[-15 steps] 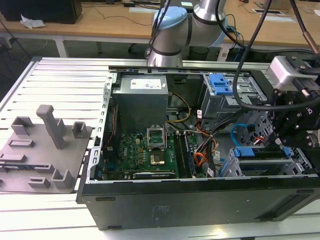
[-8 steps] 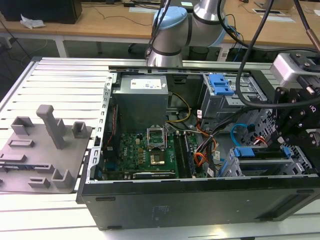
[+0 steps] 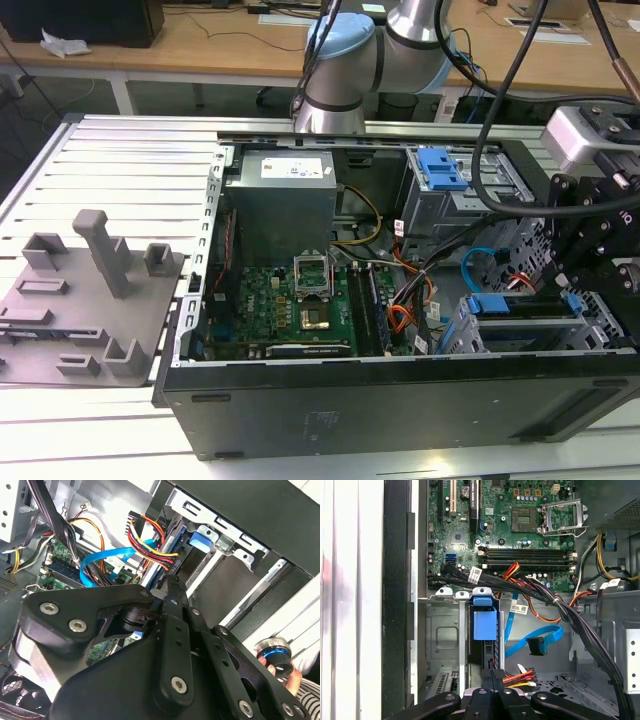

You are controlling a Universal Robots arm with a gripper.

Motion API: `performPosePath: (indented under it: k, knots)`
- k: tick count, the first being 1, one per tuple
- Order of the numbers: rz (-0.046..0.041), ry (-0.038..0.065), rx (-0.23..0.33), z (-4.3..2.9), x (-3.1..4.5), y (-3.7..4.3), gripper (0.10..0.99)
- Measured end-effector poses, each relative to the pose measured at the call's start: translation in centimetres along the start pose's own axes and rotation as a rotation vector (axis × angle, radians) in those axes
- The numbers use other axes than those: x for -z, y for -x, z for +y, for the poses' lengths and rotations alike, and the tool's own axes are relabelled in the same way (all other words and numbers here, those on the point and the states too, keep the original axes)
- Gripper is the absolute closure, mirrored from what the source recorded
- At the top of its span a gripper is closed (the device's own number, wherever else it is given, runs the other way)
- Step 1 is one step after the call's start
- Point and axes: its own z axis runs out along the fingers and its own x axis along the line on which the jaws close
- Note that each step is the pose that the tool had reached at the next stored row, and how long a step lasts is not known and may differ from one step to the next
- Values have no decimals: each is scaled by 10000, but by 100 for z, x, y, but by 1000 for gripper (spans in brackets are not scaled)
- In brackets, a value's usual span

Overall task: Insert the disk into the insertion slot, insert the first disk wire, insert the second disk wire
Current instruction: 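Insert the second disk wire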

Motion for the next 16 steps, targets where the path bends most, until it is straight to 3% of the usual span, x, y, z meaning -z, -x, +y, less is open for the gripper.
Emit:
performPosePath:
  k: [5, 8, 11, 14, 16]
  knots:
    - [-1, 0, 0, 0, 0, 0, 973]
    - [-1, 0, 0, 0, 0, 0, 784]
    - [11, -1, -2, 1, 0, 15, 784]
    - [100, -1, -5, 1, 2, 49, 784]
    - [111, -1, -6, 3, 44, 52, 784]
